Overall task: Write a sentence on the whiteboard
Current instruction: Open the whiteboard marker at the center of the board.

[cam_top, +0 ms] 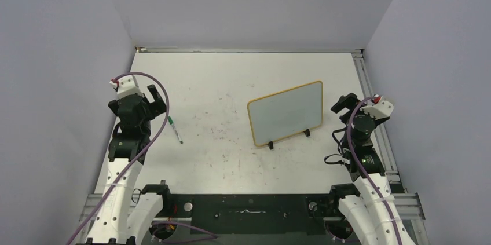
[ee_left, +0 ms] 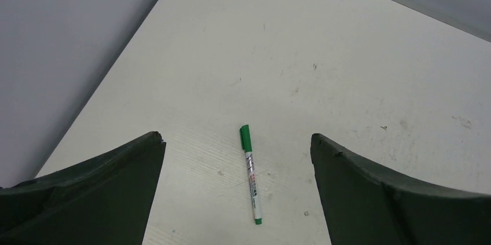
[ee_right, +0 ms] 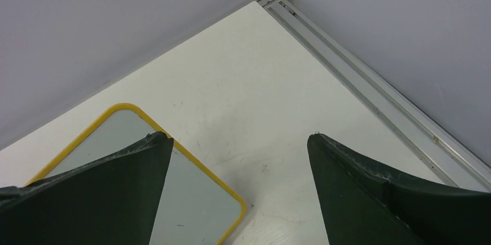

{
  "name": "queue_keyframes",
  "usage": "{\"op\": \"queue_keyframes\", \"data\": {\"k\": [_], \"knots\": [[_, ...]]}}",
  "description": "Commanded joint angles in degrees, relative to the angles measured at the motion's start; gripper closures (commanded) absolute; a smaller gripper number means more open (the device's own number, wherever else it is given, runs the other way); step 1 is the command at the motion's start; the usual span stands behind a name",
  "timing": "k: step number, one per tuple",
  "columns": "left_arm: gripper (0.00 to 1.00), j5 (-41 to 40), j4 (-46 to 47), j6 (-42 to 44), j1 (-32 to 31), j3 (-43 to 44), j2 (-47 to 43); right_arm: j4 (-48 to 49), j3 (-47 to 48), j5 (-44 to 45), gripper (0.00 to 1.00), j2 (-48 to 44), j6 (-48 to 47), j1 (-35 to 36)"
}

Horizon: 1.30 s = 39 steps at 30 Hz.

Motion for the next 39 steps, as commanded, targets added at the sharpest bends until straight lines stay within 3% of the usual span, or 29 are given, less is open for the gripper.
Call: {"op": "queue_keyframes", "data": {"k": [1, 9, 14, 18, 22, 29, 34, 39], "knots": [[0.04, -0.99, 0.46, -0.73, 0.54, 2.6, 1.74, 0.24, 2.64, 1.29, 0.1, 0.04, 0.66, 0.04], [0.04, 2.89, -1.19, 1.69, 0.95, 3.01, 12.41, 0.35, 2.36, -0.56, 0.1, -0.85, 0.12, 0.04], [0.04, 20.64, 1.42, -3.01, 12.44, 4.6, 23.84, -0.51, 2.26, -1.68, 0.1, -1.01, -0.13, 0.13], [0.0, 24.59, 1.5, -4.09, 16.21, 6.45, 31.72, -0.58, 2.03, -2.35, 0.1, -1.69, -0.12, 0.21], [0.2, 25.44, 0.79, -3.63, 16.07, 9.37, 39.56, -0.69, 2.01, -2.75, 0.1, -1.81, -0.19, 0.23], [0.36, 23.54, -1.12, -2.98, 12.75, 14.54, 49.45, -1.18, 1.91, -2.33, 0.1, -1.55, -0.03, 0.28], [0.52, 21.77, -3.11, -2.51, 11.01, 16.34, 53.0, -1.18, 1.92, -2.09, 0.1, -0.94, 0.02, 0.31], [0.61, 17.56, -5.79, -1.59, 8.4, 17.45, 55.18, -1.24, 2.15, -1.81, 0.1, -0.42, 0.05, 0.3]]}}
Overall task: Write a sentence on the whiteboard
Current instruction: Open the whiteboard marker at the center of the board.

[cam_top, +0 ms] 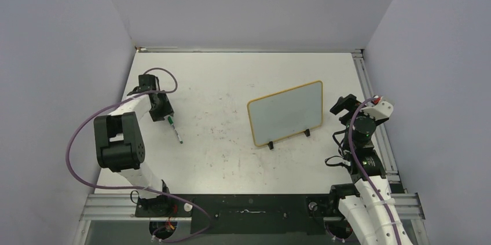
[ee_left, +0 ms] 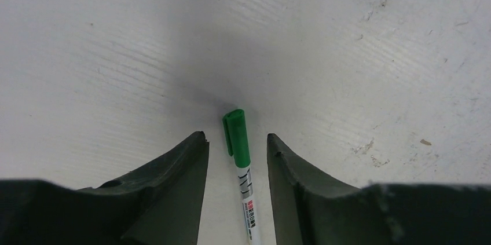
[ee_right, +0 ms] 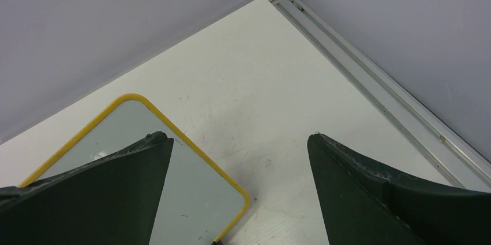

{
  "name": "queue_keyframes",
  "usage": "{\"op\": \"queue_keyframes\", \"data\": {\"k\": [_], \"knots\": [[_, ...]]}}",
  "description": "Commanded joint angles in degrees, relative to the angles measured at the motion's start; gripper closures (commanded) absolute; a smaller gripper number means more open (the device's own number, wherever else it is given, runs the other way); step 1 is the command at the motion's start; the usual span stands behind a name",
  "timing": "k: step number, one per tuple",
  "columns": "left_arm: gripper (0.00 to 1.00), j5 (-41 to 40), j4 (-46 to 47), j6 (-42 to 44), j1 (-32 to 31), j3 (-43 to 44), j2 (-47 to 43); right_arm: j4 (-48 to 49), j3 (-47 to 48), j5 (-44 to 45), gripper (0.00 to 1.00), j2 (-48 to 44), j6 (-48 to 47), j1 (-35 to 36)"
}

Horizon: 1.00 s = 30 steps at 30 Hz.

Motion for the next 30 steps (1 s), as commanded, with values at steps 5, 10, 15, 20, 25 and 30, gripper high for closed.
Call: {"op": "queue_keyframes", "data": {"k": [5, 10, 15, 20, 25, 30], "knots": [[0.68, -3.61, -3.56, 1.1, -1.9, 3.58, 3.78, 0.55, 1.86, 0.35, 0.1, 0.2, 0.02, 0.3], [0.75, -5.52, -6.75, 2.2, -3.91, 5.79, 7.07, 0.43, 1.88, 0.53, 0.1, -0.02, 0.09, 0.31], [0.74, -7.27, -7.5, 2.7, -3.29, 5.99, 7.81, 0.27, 1.91, 0.57, 0.1, -0.17, 0.11, 0.33], [0.98, -6.36, -8.25, 2.88, -3.02, 5.94, 8.99, 0.25, 2.07, 0.29, 0.1, -0.54, -0.09, 0.34], [1.0, 0.85, -6.87, 0.61, -2.89, 3.93, 5.59, 1.38, 3.09, -6.99, 0.1, -0.65, -2.07, 0.41], [1.0, 9.07, -1.28, -5.07, -3.77, -2.24, -6.58, 4.78, 3.4, -24.45, 0.07, 0.1, -5.22, 1.99]]}}
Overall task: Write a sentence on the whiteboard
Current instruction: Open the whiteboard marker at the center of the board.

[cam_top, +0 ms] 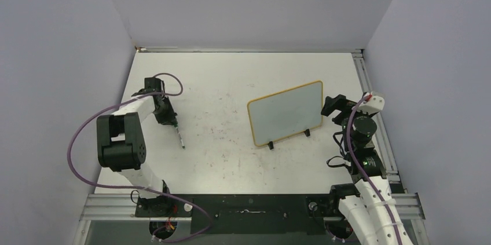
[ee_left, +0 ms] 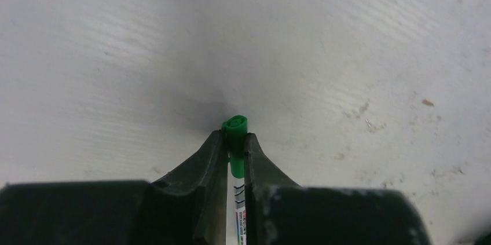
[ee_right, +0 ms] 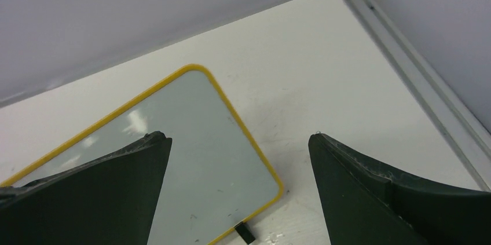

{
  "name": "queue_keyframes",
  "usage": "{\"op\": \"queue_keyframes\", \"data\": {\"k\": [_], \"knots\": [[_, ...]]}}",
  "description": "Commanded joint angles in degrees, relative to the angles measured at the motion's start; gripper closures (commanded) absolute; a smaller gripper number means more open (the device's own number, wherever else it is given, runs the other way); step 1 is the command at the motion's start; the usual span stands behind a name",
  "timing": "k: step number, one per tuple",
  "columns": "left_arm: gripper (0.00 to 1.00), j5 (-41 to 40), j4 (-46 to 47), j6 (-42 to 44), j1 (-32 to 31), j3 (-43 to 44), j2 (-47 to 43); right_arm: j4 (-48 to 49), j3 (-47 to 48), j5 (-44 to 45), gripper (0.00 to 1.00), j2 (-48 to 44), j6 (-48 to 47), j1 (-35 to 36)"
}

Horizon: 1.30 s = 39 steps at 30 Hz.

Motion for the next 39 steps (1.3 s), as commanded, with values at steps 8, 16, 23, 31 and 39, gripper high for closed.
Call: {"op": "queue_keyframes", "data": {"k": [8, 16, 23, 31, 39], "knots": [[1.0, 11.37, 14.18, -19.66, -5.62, -19.41, -34.52, 1.23, 11.06, -26.25, 0.03, 6.65, -2.37, 12.95], [1.0, 5.68, 18.89, -38.16, -22.0, -29.23, -50.01, 6.7, 10.9, -14.61, 0.1, 13.5, 2.76, 40.35], [1.0, 0.63, 21.39, -48.34, -31.71, -32.81, -55.74, 12.02, 12.83, -5.73, 0.15, 27.73, 4.37, 59.84], [1.0, -3.47, 24.2, -52.58, -37.97, -33.82, -54.67, 12.39, 15.95, -8.46, 0.32, 39.58, 8.14, 61.47], [1.0, -3.91, 26.13, -55.25, -38.88, -35.02, -55.13, 13.46, 16.55, -8.34, 0.57, 43.74, 8.83, 61.57]]}}
